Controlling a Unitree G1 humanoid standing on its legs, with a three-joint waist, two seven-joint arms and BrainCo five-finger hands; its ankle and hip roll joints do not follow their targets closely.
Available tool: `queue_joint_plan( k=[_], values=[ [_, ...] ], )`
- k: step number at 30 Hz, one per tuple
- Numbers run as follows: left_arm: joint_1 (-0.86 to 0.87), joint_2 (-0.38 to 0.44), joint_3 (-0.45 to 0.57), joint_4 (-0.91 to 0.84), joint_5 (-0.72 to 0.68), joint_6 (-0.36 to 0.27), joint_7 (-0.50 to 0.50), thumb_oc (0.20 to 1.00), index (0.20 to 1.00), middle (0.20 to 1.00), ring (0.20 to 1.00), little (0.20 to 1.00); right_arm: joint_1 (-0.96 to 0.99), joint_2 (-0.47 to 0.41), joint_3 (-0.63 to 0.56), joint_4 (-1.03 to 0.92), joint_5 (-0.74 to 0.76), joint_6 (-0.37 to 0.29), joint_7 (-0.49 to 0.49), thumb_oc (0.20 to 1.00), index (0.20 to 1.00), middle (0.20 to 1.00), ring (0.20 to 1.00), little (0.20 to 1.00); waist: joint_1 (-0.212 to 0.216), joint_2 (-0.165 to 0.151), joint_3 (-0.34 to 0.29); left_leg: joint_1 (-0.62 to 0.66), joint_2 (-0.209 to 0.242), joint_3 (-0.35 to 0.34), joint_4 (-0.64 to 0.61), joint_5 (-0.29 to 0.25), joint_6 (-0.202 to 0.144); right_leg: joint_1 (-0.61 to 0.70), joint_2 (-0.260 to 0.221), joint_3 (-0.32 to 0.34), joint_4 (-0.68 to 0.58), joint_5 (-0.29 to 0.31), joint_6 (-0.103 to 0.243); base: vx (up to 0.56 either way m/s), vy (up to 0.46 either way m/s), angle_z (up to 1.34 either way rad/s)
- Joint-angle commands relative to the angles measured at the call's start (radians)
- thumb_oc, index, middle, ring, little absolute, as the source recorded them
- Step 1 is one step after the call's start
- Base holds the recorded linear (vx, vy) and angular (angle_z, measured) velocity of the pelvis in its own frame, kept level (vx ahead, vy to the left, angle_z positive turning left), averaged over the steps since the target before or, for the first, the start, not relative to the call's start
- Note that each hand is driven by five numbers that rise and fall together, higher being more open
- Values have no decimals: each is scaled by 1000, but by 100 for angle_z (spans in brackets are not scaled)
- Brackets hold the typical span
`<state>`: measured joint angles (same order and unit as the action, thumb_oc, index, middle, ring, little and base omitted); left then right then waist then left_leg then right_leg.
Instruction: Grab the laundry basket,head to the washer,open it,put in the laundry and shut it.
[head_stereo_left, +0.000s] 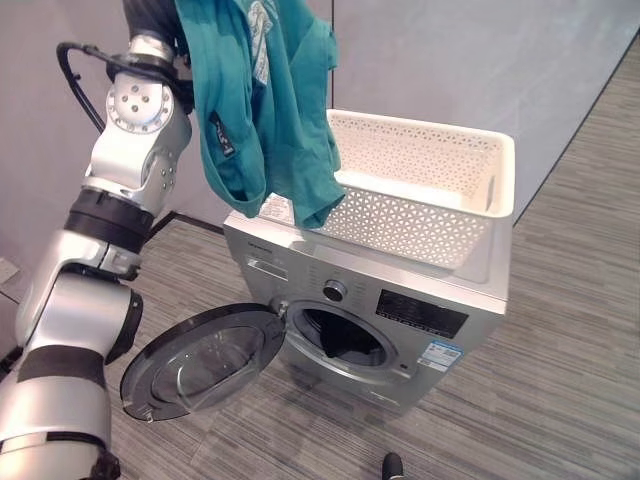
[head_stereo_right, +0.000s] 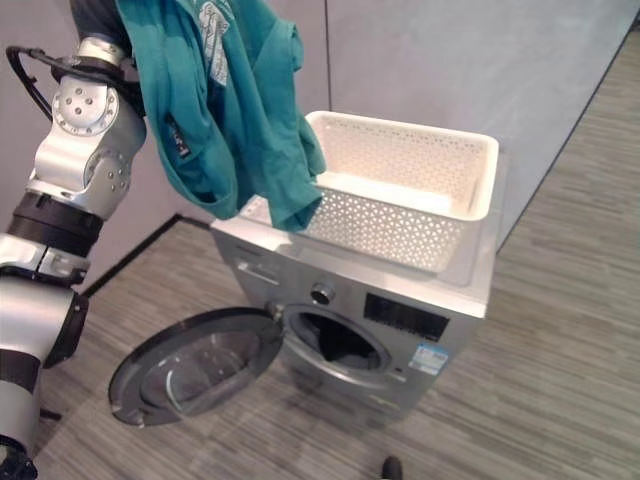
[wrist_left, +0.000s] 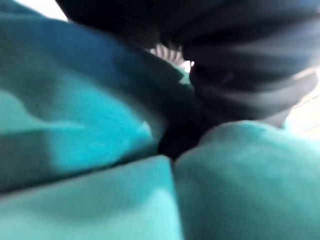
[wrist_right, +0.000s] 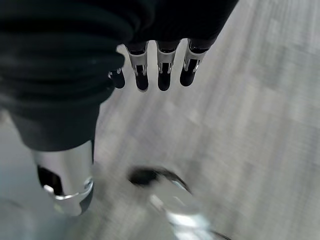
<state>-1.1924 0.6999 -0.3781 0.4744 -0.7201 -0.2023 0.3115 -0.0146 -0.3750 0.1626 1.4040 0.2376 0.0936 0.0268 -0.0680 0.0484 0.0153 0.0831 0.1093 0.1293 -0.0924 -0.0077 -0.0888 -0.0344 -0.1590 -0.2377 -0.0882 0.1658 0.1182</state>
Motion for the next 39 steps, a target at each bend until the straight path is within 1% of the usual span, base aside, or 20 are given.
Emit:
queue_joint_plan(
  k=[1, 2, 4, 6, 7, 8, 12, 16, 17, 20, 22, 23, 27, 28, 29, 30, 31, 32, 36, 39],
  values=[
    [31, 74, 152, -24, 85, -88, 72, 200, 200, 200, 200, 200, -5, -2, 54, 15, -72, -11, 0, 1000, 1000, 1000, 1000, 1000, 13, -67, -22, -12, -60, -74, 5, -43, 22, 80, 16, -21, 1, -150, 53, 7, 1, 5],
    [42, 74, 159, -32, 89, -85, 74, 200, 200, 200, 200, 200, -4, -4, 57, 16, -73, -11, -1, 1000, 1000, 1000, 1000, 1000, 10, -65, -23, -11, -60, -73, 5, -43, 22, 81, 17, -21, 1, -150, 53, 12, 2, 5],
    [236, 86, 295, -143, 192, -78, 110, 200, 200, 200, 200, 200, 12, 41, 121, -4, -172, -8, 14, 1000, 1000, 1000, 1000, 1000, 22, -72, -12, -6, -58, -77, 5, -46, 21, 87, 17, -23, 1, -156, 48, 14, 3, 5],
    [346, 89, 385, -192, 226, -86, 126, 200, 200, 200, 200, 200, 22, 49, 117, -16, -190, -11, 19, 1000, 1000, 1000, 1000, 1000, 29, -77, -5, -4, -57, -75, 5, -48, 20, 88, 18, -25, 1, -158, 47, 3, 3, 2],
    [357, 87, 394, -201, 229, -83, 127, 200, 200, 200, 200, 200, 23, 46, 120, -16, -191, -11, 19, 1000, 1000, 1000, 1000, 1000, 26, -74, -7, -4, -57, -75, 5, -48, 20, 89, 18, -24, 1, -158, 47, 17, 6, 6],
    [444, 95, 474, -221, 293, -76, 156, 200, 200, 200, 200, 200, 28, 62, 130, -15, -212, -11, 27, 1000, 1000, 1000, 1000, 1000, 34, -79, -3, -2, -56, -74, 5, -51, 19, 90, 18, -24, 1, -161, 45, 18, 3, 6],
    [623, 109, 600, -271, 419, -47, 171, 200, 200, 200, 200, 200, 34, 75, 133, -32, -243, -21, 34, 1000, 1000, 1000, 1000, 1000, 49, -85, 1, -2, -53, -72, 5, -54, 19, 91, 18, -24, 1, -163, 42, 1, 0, 2],
    [866, 26, 737, -363, 453, -58, 153, 200, 200, 200, 200, 200, 35, 88, 136, -47, -266, -27, 43, 1000, 1000, 1000, 1000, 1000, 68, -87, 7, 1, -52, -72, 5, -56, 20, 94, 17, -24, 1, -165, 38, 2, 0, 1],
    [874, 22, 743, -370, 455, -56, 152, 200, 200, 200, 200, 200, 37, 86, 139, -48, -266, -27, 43, 1000, 1000, 1000, 1000, 1000, 66, -85, 5, 2, -52, -71, 5, -57, 20, 94, 17, -23, 1, -165, 38, 4, 3, -3],
    [1006, -81, 788, -428, 450, -64, 134, 200, 200, 200, 200, 200, 34, 94, 132, -48, -276, -31, 40, 1000, 1000, 1000, 1000, 1000, 79, -90, 10, 1, -51, -72, 5, -57, 21, 96, 16, -26, 1, -168, 35, 1, 1, -3],
    [1113, -167, 783, -464, 432, -52, 86, 200, 200, 200, 200, 200, 35, 99, 123, -55, -276, -33, 40, 1000, 1000, 1000, 1000, 1000, 86, -89, 14, -1, -52, -75, 5, -56, 24, 96, 15, -25, 1, -167, 33, -10, 2, 4],
    [1118, -170, 784, -468, 431, -51, 84, 200, 200, 200, 200, 200, 37, 97, 124, -55, -276, -33, 40, 1000, 1000, 1000, 1000, 1000, 86, -88, 13, 0, -52, -74, 5, -56, 24, 96, 15, -25, 1, -167, 33, 0, 0, 0],
    [1288, -288, 690, -530, 408, -21, -34, 200, 200, 200, 200, 200, 43, 105, 112, -48, -279, -34, 44, 1000, 1000, 1000, 1000, 1000, 97, -89, 25, -4, -53, -79, 5, -53, 29, 96, 14, -32, 1, -164, 29, 0, 0, 0],
    [1291, -290, 690, -532, 408, -21, -35, 200, 200, 200, 200, 200, 45, 104, 112, -47, -280, -35, 44, 1000, 1000, 1000, 1000, 1000, 98, -88, 23, -4, -53, -79, 5, -53, 29, 96, 14, -32, 1, -164, 29, 0, 0, 0],
    [1320, -317, 654, -524, 398, -16, -63, 200, 200, 200, 200, 200, 42, 108, 114, -44, -281, -36, 46, 1000, 1000, 1000, 1000, 1000, 99, -91, 28, -5, -53, -81, 5, -51, 31, 95, 14, -32, 1, -164, 28, -37, -8, 3],
    [1376, -371, 555, -484, 349, 0, -128, 200, 200, 200, 200, 200, 39, 113, 123, -41, -288, -36, 45, 1000, 1000, 1000, 1000, 1000, 104, -93, 36, -11, -54, -85, 5, -47, 35, 94, 14, -34, 1, -162, 25, -37, -8, 3],
    [1375, -371, 553, -482, 349, -1, -129, 200, 200, 200, 200, 200, 39, 112, 122, -41, -288, -37, 45, 1000, 1000, 1000, 1000, 1000, 104, -93, 36, -11, -54, -85, 5, -47, 35, 94, 14, -34, 1, -162, 25, -42, -11, 3],
    [1390, -389, 506, -432, 314, 10, -154, 200, 200, 200, 200, 200, 33, 115, 130, -46, -290, -41, 40, 1000, 1000, 1000, 1000, 1000, 106, -95, 41, -15, -55, -89, 5, -43, 37, 92, 13, -36, 1, -160, 25, 0, 0, 0],
    [1387, -401, 471, -374, 282, 12, -167, 200, 200, 200, 200, 200, 29, 114, 133, -55, -288, -43, 32, 1000, 1000, 1000, 1000, 1000, 107, -97, 47, -19, -56, -90, 5, -41, 38, 89, 13, -38, 1, -157, 25, 0, 0, 0],
    [1362, -447, 408, -242, 200, 19, -173, 200, 200, 200, 200, 200, 14, 120, 154, -77, -288, -47, 9, 1000, 1000, 1000, 1000, 1000, 106, -104, 61, -31, -58, -92, 5, -34, 40, 78, 10, -39, 1, -151, 28, -13, -2, 0]
  ],
)
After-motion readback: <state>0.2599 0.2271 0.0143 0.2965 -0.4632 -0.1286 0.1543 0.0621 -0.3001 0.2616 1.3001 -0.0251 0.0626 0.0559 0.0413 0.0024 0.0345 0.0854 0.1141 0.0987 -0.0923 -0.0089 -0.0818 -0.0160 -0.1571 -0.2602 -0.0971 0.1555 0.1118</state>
